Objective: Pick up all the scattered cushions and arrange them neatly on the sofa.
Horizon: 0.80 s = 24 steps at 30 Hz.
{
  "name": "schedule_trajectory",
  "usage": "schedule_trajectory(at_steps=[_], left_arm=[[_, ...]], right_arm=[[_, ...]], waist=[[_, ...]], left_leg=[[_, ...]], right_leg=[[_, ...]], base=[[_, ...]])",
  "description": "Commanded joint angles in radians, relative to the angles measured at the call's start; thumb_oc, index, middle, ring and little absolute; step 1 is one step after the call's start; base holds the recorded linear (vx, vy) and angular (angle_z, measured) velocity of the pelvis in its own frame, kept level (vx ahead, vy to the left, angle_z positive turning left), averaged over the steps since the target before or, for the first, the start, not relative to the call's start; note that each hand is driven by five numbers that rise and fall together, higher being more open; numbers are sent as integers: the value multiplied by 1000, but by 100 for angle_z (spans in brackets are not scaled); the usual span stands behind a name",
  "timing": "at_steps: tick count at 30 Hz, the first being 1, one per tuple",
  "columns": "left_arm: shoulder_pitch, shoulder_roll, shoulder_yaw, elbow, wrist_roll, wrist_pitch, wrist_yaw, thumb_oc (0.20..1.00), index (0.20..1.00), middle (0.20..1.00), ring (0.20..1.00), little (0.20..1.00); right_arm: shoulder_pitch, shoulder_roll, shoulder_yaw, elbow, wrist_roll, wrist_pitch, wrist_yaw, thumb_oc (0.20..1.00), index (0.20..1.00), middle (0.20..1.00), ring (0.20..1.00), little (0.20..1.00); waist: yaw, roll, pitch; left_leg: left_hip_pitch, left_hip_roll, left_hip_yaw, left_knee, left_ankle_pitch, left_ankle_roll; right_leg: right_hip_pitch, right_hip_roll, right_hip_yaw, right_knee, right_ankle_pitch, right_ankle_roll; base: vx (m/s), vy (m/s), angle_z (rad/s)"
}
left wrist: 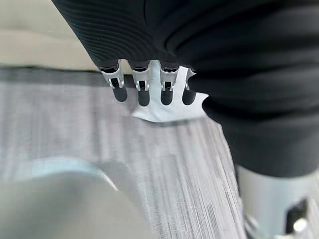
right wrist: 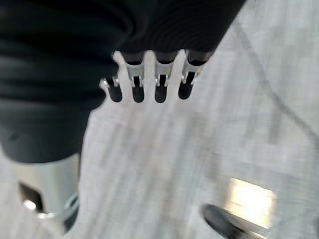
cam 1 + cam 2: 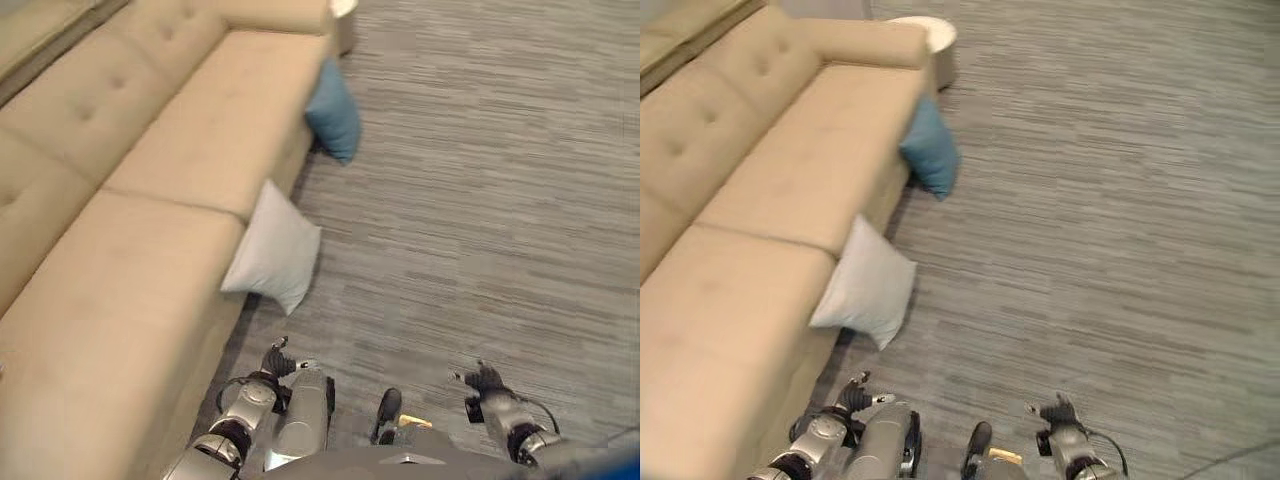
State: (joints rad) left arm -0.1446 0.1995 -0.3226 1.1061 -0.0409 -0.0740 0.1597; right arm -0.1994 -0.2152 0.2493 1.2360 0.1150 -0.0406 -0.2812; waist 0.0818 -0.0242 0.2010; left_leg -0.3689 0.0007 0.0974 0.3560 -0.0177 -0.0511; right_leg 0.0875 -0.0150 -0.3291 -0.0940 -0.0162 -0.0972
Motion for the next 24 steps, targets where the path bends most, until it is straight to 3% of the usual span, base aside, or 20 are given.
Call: schedule_trajectory(at_steps=[1,2,5,7,9,10,12,13,14,16,19,24], left_arm=[[19,-51,-54,70,41,7,17,1000,1000,1000,1000,1000],[26,-48,-44,69,34,7,15,1000,1000,1000,1000,1000],[57,-37,-13,90,32,13,14,1000,1000,1000,1000,1000],[70,-23,11,89,27,14,12,1000,1000,1000,1000,1000],[64,-10,12,77,30,12,16,1000,1000,1000,1000,1000],[63,-9,11,76,26,8,22,1000,1000,1000,1000,1000],[59,-10,1,82,32,1,25,1000,1000,1000,1000,1000],[57,-15,-12,97,44,-1,20,1000,1000,1000,1000,1000],[35,-20,-35,111,55,-5,20,1000,1000,1000,1000,1000],[28,-22,-42,116,57,-6,21,1000,1000,1000,1000,1000],[29,-31,-31,138,41,-8,22,1000,1000,1000,1000,1000],[40,-41,-18,142,28,-7,15,1000,1000,1000,1000,1000]], right_arm=[[43,-32,-17,6,3,-7,-21,1000,1000,1000,1000,1000],[49,-27,-12,10,1,-4,-17,1000,1000,1000,1000,1000],[66,-3,-3,18,-33,4,-6,1000,1000,1000,1000,1000],[62,13,5,24,-70,12,13,1000,1000,1000,1000,1000],[51,17,9,17,-83,14,22,1000,1000,1000,1000,1000],[46,20,12,16,-85,15,23,1000,1000,1000,1000,1000],[47,23,16,18,-82,10,23,1000,1000,1000,1000,1000],[51,19,19,20,-73,6,23,1000,1000,1000,1000,1000],[54,5,17,13,-58,0,24,1000,1000,1000,1000,1000],[61,1,14,9,-53,-2,25,1000,1000,1000,1000,1000],[70,-3,16,8,-59,-6,28,1000,1000,1000,1000,1000],[67,-11,25,4,-70,-18,34,1000,1000,1000,1000,1000]], waist=[[20,61,26],[33,59,23],[51,41,-5],[74,35,-21],[55,59,2],[45,74,8],[37,74,15],[22,66,14],[-8,61,12],[-19,56,12],[-15,49,-17],[5,44,-26]], left_leg=[[142,-19,-6,-204,47,30],[134,-20,15,-225,70,29],[179,-39,0,-251,52,56],[243,-46,4,-281,13,90],[293,-51,-18,-296,-4,115],[325,-56,-46,-313,-11,122],[358,-69,-100,-335,-19,119],[374,-90,-164,-336,-24,114],[389,-114,-272,-348,-22,103],[391,-122,-312,-345,-24,98],[387,-124,-383,-345,-25,79],[363,-113,-422,-325,-24,46]], right_leg=[[-8,-23,11,45,-41,162],[17,-8,23,44,-55,159],[40,-8,39,88,-89,163],[-13,-53,20,285,-81,226],[-131,-100,18,525,-21,277],[-176,-116,20,537,-11,267],[-182,-115,45,418,-40,235],[-205,-81,152,296,-17,228],[-248,-45,312,209,30,234],[-234,-48,319,188,38,232],[-182,-58,268,132,40,214],[-107,-50,193,60,30,200]], base=[[252,16,-58],[362,52,-68],[346,107,-29],[213,200,6],[137,200,20],[150,102,89],[212,-91,168],[356,-260,163],[323,-255,147],[152,-143,216],[164,-207,280],[60,-168,89]])
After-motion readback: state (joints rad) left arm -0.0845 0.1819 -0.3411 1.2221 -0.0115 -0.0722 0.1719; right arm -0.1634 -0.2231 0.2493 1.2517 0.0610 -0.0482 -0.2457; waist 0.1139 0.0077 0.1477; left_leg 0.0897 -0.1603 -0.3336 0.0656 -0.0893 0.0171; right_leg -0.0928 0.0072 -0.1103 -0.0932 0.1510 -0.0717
